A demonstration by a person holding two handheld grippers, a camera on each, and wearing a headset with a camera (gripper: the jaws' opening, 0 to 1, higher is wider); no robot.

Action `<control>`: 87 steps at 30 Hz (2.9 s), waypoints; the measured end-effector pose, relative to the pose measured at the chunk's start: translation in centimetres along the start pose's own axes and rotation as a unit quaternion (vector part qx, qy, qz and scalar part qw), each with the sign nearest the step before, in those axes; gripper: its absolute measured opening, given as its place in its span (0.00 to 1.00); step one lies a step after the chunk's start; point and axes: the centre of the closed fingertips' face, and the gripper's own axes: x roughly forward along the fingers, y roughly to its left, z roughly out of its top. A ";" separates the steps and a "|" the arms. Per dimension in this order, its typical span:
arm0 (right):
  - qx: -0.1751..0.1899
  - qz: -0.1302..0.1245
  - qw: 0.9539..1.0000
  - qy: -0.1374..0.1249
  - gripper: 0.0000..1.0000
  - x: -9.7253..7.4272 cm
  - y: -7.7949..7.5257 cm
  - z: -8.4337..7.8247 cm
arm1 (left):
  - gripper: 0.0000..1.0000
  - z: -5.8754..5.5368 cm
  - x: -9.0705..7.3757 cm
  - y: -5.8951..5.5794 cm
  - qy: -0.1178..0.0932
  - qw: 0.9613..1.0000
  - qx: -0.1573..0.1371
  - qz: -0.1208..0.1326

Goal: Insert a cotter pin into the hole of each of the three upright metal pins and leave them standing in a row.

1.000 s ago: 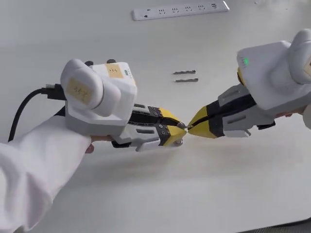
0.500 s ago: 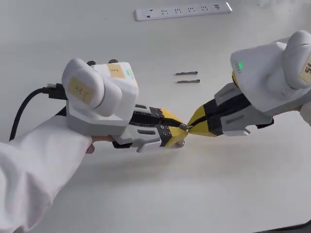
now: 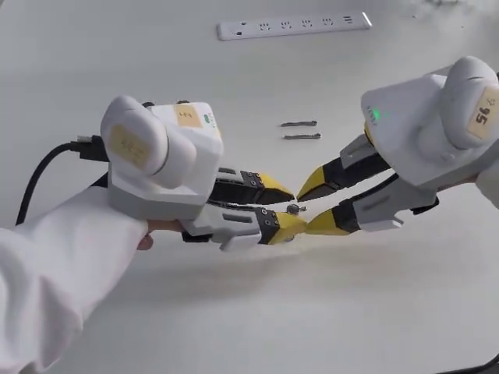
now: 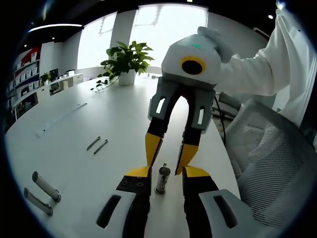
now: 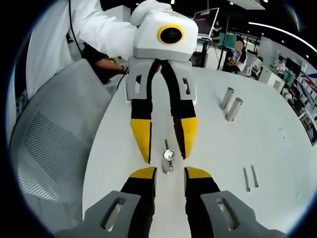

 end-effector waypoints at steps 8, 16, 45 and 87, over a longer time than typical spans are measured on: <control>0.012 -0.010 1.000 -0.003 0.18 -0.3 0.2 0.1 | 0.54 -0.5 -1.2 -0.7 -0.019 0.999 -0.023 0.016; 0.039 -0.019 0.999 -0.029 0.17 -0.1 0.2 0.9 | 0.82 -2.6 -2.7 -1.9 -0.024 0.997 -0.054 0.043; 0.075 0.012 0.996 -0.052 0.05 2.6 0.5 0.2 | 0.95 -3.2 -6.8 -1.8 -0.056 0.981 -0.087 0.166; 0.102 -0.074 0.988 -0.093 0.04 6.2 -5.9 5.3 | 0.99 -3.4 -9.9 -0.4 -0.079 0.970 -0.099 0.208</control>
